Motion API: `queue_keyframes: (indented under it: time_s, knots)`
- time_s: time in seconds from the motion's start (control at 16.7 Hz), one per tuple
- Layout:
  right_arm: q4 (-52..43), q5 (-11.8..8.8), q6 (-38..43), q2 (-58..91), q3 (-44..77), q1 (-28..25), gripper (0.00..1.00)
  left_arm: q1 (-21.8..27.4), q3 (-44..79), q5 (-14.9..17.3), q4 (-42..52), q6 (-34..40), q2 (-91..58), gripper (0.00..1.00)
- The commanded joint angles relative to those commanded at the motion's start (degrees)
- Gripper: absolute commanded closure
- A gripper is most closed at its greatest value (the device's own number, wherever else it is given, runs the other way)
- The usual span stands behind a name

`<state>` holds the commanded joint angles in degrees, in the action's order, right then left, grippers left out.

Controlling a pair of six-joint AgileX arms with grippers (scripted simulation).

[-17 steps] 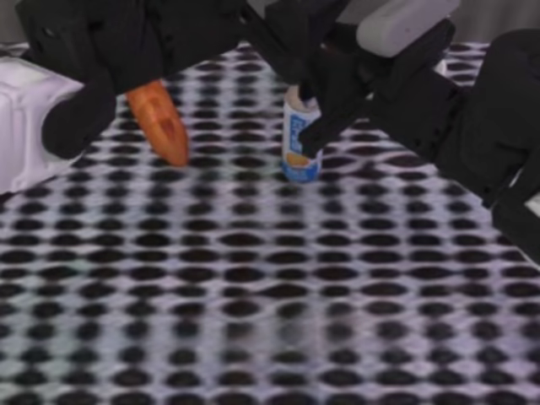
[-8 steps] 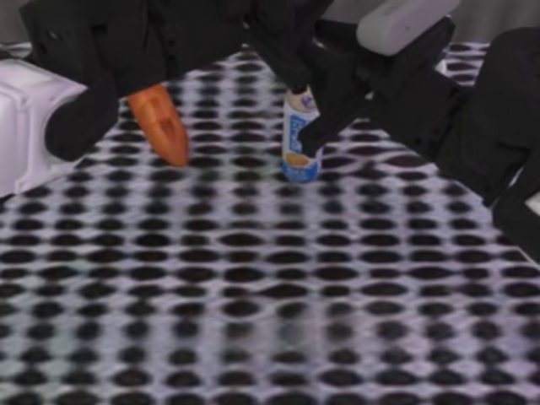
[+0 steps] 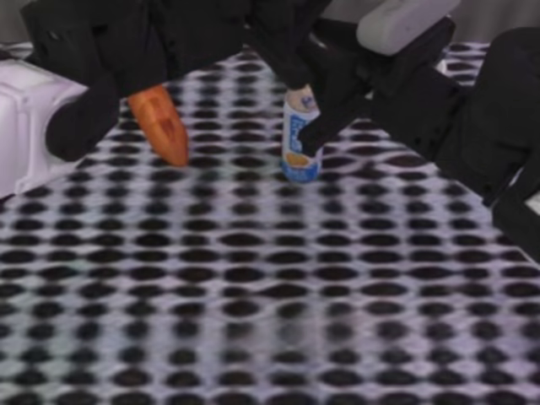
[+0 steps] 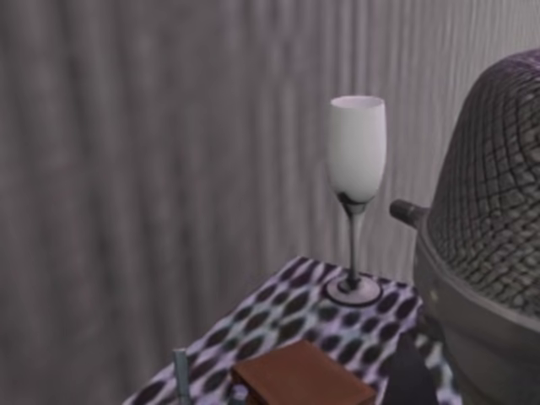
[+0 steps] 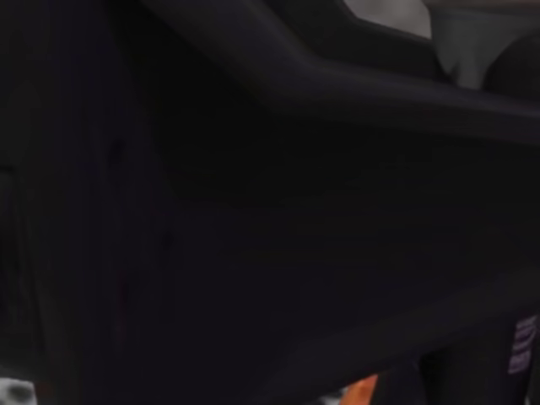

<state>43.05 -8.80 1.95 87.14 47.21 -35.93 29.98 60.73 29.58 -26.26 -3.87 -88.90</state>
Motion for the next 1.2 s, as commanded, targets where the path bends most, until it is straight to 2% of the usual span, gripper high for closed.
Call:
queue_keyframes:
  time_s: [0.72, 1.2]
  knots:
    - [0.00, 0.00, 0.00, 0.00, 0.00, 0.00, 0.02, 0.00, 0.00, 0.00, 0.00, 0.00, 0.00, 1.00]
    - [0.00, 0.00, 0.00, 0.00, 0.00, 0.00, 0.00, 0.00, 0.00, 0.00, 0.00, 0.00, 0.00, 1.00]
